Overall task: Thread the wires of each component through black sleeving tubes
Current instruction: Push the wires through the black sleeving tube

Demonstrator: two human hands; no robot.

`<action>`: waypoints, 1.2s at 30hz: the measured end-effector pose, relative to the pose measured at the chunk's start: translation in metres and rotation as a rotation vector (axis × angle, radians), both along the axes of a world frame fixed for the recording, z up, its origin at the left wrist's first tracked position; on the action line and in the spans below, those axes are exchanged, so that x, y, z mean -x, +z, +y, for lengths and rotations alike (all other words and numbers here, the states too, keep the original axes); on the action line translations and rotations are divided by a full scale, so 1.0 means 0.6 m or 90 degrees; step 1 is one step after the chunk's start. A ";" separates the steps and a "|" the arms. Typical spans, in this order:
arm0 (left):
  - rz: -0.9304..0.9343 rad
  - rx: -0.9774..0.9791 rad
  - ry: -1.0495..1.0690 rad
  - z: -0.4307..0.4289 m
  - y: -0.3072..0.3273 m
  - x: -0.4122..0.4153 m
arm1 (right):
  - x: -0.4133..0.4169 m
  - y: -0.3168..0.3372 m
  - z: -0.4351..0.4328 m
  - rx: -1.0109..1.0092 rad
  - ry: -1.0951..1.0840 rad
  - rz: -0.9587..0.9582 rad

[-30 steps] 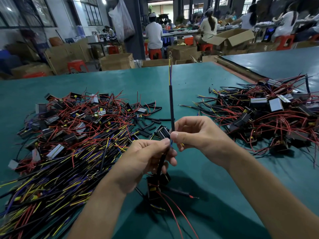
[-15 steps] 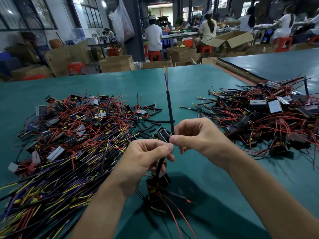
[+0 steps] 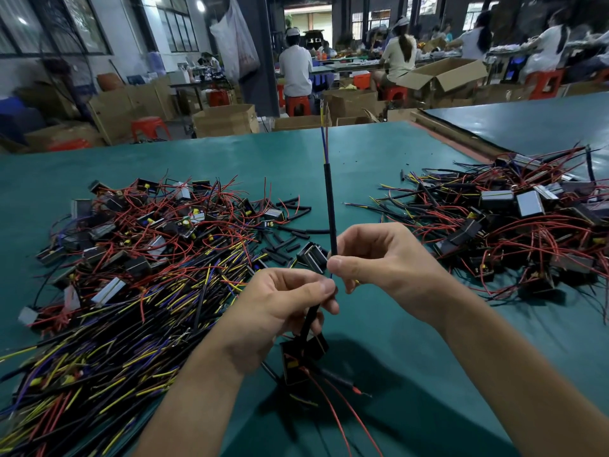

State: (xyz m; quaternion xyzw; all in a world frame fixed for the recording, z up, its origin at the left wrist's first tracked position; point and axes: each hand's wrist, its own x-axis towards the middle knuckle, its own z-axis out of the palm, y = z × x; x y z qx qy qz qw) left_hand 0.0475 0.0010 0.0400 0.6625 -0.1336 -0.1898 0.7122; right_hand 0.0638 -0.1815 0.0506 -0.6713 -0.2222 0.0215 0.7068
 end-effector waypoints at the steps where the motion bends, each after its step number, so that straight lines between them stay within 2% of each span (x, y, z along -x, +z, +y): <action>1: -0.004 0.002 0.014 0.000 0.000 0.000 | 0.000 0.000 0.000 0.003 -0.006 0.002; 6: -0.092 -0.009 0.106 -0.004 0.000 -0.001 | -0.004 0.000 0.000 0.013 -0.028 0.025; 13: -0.202 -0.016 0.173 -0.008 -0.004 -0.001 | -0.006 0.000 -0.004 -0.036 0.041 0.129; 20: -0.150 -0.012 0.147 0.000 -0.001 0.002 | -0.008 -0.003 -0.006 -0.012 0.036 0.138; 26: -0.161 -0.051 0.113 -0.005 0.009 0.004 | -0.008 0.000 0.003 -0.004 0.045 0.169; 30: -0.116 -0.042 0.071 -0.006 0.012 0.014 | -0.006 -0.008 0.010 -0.043 0.030 0.176; 36: -0.076 0.011 0.204 -0.001 0.008 0.001 | -0.011 -0.005 0.005 -0.064 0.000 0.167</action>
